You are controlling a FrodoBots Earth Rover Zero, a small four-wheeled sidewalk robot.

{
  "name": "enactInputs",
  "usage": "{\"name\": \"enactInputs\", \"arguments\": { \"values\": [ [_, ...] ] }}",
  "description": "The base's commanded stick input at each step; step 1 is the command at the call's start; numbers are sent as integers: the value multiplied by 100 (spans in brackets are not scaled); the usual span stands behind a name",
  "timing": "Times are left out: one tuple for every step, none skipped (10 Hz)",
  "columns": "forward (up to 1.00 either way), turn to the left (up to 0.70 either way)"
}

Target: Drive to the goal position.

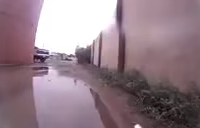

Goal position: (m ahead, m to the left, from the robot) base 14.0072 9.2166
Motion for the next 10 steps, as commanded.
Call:
{"name": "enactInputs", "arguments": {
  "values": [
    [70,1],
    [70,1],
    [70,1],
    [70,1],
    [70,1],
    [70,4],
    [70,31],
    [70,36],
    [70,36],
    [70,1]
  ]
}}
